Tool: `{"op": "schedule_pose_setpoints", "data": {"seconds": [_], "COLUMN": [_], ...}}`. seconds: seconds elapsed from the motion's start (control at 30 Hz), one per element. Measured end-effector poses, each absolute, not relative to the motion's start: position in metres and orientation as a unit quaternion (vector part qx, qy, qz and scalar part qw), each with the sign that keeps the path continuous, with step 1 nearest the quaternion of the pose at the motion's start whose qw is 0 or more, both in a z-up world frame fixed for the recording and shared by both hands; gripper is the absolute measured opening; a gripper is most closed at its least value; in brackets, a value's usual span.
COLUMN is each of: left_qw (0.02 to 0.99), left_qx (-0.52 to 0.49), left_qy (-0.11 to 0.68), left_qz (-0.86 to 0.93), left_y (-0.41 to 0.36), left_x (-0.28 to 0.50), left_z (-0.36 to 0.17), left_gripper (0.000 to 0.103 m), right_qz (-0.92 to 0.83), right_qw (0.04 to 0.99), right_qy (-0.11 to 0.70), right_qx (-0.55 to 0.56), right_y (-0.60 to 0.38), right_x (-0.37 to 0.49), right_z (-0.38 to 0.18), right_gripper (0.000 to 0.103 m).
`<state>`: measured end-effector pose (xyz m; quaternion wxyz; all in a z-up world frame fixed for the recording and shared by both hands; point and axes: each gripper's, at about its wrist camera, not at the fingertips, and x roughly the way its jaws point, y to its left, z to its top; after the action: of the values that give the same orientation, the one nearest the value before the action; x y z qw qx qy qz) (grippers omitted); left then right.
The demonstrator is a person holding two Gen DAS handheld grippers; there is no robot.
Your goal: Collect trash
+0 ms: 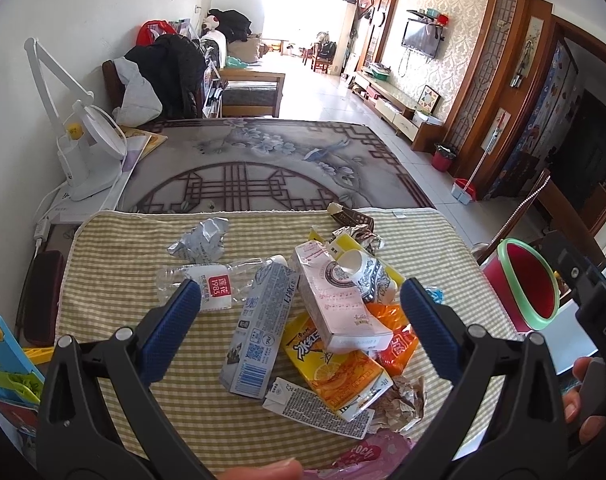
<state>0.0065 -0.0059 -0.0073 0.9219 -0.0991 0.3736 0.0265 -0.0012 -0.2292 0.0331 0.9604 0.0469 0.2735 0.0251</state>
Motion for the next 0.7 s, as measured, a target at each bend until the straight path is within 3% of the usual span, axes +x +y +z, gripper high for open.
{"op": "schedule_pose_setpoints", "data": {"seconds": [0.7], "left_qw": [0.922], "left_qx": [-0.096], "left_qy": [0.374], "left_qz": [0.021], "left_y": [-0.0067], "left_x": [0.0068], "left_z": [-0.0070], "left_gripper": [0.098], "right_qz": [0.020], "right_qw": [0.960], "right_qy": [0.275], "right_qx": [0.048], "right_y": [-0.2323], "right_x": [-0.0020], "right_z": [0.0293], "right_gripper": [0.096]}}
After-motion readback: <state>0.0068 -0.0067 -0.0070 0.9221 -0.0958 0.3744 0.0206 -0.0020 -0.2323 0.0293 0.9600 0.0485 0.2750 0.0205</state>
